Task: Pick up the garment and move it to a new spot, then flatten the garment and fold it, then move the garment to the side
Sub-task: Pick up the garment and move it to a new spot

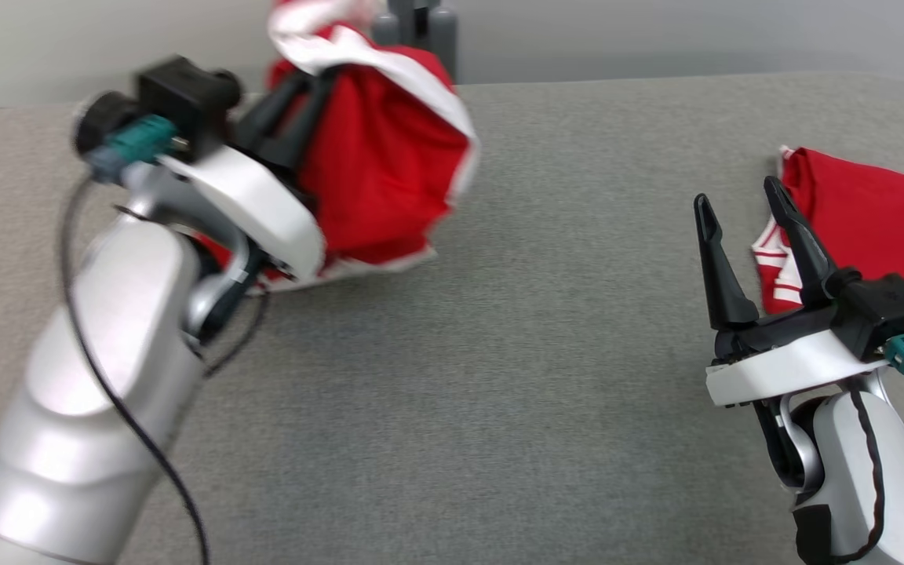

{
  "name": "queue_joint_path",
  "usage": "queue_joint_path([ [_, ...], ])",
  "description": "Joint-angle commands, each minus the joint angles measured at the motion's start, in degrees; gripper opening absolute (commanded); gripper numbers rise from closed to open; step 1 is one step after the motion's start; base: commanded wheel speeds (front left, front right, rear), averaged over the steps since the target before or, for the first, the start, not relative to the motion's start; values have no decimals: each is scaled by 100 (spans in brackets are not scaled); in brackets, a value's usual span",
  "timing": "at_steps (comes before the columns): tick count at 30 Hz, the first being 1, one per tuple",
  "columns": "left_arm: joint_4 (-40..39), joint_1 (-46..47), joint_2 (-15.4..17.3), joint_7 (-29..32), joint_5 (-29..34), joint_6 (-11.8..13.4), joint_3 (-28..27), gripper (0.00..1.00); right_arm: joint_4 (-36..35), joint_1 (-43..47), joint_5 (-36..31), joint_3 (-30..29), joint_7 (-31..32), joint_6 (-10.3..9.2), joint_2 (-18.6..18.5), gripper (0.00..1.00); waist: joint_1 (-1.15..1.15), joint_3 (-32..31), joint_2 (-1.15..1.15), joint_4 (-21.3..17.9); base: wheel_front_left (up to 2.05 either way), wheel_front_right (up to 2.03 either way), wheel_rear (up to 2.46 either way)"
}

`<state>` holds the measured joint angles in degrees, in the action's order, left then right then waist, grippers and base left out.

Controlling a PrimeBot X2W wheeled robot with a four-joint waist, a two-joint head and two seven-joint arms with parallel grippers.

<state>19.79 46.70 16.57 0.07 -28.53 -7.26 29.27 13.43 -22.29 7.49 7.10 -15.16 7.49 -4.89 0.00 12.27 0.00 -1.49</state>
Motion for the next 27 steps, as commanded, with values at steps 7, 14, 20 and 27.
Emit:
queue_joint_path([
  [7,117,-208,-682,49,329,231,653,0,-110,7,50,-104,-9,0,107,100,0,250,0,-699,0,0,0],
  [14,1458,-199,-1158,-240,728,393,1274,100,-131,-126,166,-69,-9,0,181,100,0,427,0,-1327,0,0,0],
  [20,2293,-101,-1278,-648,668,340,1471,100,-149,-105,263,-126,-9,0,192,100,0,386,0,-1452,0,0,0],
  [27,2619,61,-1303,-1246,445,508,1148,100,-110,69,157,-268,-9,0,189,100,0,110,0,-1121,0,0,0],
])
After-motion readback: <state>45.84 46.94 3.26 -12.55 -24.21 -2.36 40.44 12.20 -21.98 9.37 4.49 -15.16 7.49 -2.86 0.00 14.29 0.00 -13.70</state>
